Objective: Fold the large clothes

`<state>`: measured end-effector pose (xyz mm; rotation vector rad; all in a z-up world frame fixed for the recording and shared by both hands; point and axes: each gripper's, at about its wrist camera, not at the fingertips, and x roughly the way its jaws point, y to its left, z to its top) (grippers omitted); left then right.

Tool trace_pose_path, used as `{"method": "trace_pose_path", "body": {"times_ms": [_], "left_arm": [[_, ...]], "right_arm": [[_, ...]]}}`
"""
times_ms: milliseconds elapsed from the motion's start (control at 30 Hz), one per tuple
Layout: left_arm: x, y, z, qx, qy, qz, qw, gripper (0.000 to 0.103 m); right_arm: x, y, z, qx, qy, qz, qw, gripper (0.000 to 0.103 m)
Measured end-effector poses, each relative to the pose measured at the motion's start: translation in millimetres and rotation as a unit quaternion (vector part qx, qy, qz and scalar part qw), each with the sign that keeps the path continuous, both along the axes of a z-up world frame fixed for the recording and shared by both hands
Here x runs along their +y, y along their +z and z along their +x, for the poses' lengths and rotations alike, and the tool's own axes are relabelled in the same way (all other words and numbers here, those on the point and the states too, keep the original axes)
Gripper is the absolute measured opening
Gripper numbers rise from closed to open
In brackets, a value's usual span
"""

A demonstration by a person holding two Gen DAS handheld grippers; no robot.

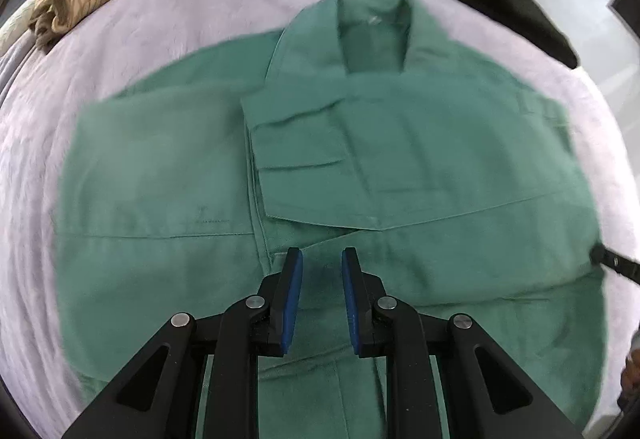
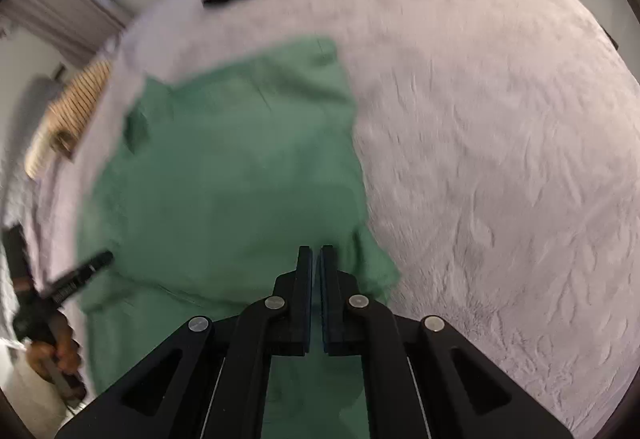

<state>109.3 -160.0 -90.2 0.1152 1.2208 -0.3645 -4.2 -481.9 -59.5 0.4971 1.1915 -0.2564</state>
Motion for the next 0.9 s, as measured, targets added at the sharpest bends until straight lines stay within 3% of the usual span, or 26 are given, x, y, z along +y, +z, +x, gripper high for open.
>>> {"method": "trace_pose_path", "body": {"times_ms": [67,233,467,667,700,733,767,833,900], "left_arm": [[2,2,-2,-0.005,0.007,0.001,1.0000,0.022],[15,14,-16,0.001,0.020,0.032,0.9993,0.022],[43,36,-57,0.023,0.044,0.064,0.9967,0.022],[53,54,-90,0.049,0.069,0.065,0.9942,0.024],[54,57,-95,0.048,0.073,0.070,0.9937,0.053],[56,61,-100,0.045,0.078,0.072,0.9934,0.093],[57,67,-105,0.035,0.085,0.076,0.9928,0.103],[58,80,-117,0.010,0.086,0.086,0.9925,0.103],[57,86,-125,0.016,0.085,0.094,0.9917,0.103]], "right_arm": [[-6,-10,-4,0.000,-0.001,0.015,1.000,0.000],[-14,1,-21,-0.003,-0.016,0.043,0.999,0.002],[5,22,-45,0.013,-0.006,0.058,0.998,0.005],[23,41,-66,0.019,0.003,0.075,0.997,0.005],[25,44,-70,0.019,0.006,0.077,0.997,0.005],[29,47,-72,0.021,0.008,0.079,0.997,0.005],[31,50,-74,0.022,0.010,0.081,0.996,0.005],[35,55,-77,0.023,0.014,0.085,0.996,0.005],[38,58,-78,0.026,0.016,0.085,0.996,0.005]]}}
